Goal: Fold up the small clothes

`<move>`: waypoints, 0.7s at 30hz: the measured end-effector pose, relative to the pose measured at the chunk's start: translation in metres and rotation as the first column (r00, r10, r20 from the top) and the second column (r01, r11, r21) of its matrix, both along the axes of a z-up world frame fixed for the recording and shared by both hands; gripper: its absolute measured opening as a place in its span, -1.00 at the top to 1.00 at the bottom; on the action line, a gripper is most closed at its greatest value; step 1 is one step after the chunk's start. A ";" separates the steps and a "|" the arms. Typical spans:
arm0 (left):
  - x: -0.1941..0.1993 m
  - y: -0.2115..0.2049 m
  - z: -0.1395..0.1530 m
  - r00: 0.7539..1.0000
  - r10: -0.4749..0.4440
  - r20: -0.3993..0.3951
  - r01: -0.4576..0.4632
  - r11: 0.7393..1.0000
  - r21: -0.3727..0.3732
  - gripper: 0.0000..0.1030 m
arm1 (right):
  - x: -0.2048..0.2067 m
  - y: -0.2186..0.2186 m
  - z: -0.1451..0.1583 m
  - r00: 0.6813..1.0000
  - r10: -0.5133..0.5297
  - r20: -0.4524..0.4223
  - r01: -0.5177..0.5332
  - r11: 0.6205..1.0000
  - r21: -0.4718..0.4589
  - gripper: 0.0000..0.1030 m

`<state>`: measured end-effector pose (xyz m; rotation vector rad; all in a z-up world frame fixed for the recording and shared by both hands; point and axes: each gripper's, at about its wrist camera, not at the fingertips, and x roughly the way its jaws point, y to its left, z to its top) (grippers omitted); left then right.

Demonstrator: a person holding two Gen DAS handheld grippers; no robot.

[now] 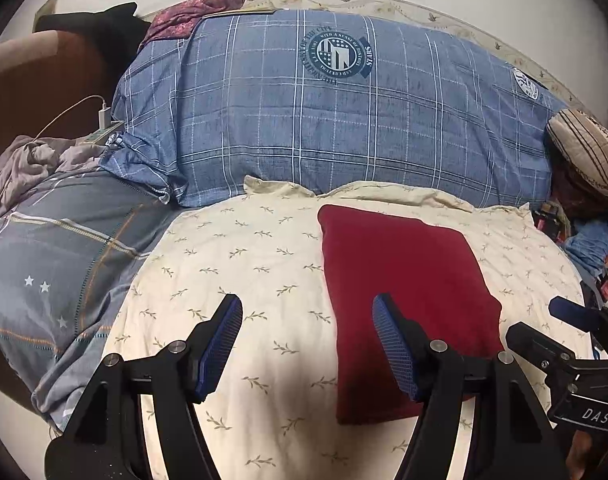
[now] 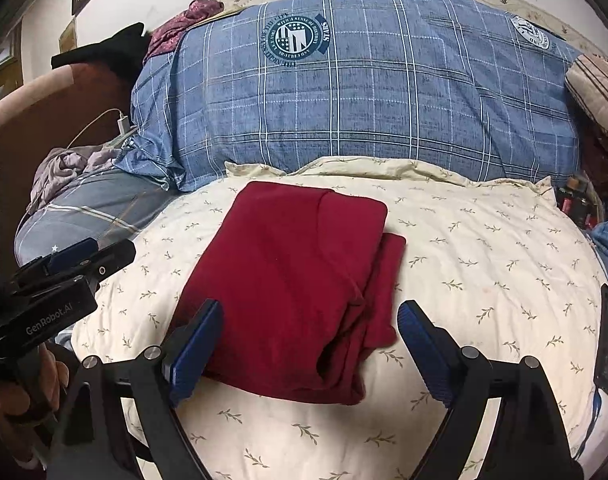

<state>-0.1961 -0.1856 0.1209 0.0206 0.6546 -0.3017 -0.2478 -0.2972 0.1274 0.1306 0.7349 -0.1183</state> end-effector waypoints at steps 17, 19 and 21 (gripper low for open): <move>0.008 -0.005 -0.004 1.000 0.004 -0.009 -0.004 1.000 0.004 -0.31 | 0.007 0.006 -0.008 1.000 0.013 -0.028 -0.013 1.000 0.012 -0.75; 0.010 -0.005 -0.005 1.000 0.004 -0.009 -0.004 1.000 0.008 -0.31 | 0.008 0.007 -0.009 0.999 0.014 -0.034 -0.014 1.000 0.014 -0.75; 0.009 -0.006 -0.005 1.000 0.005 -0.010 -0.005 1.000 0.007 -0.31 | 0.008 0.007 -0.009 0.999 0.014 -0.034 -0.013 1.000 0.017 -0.75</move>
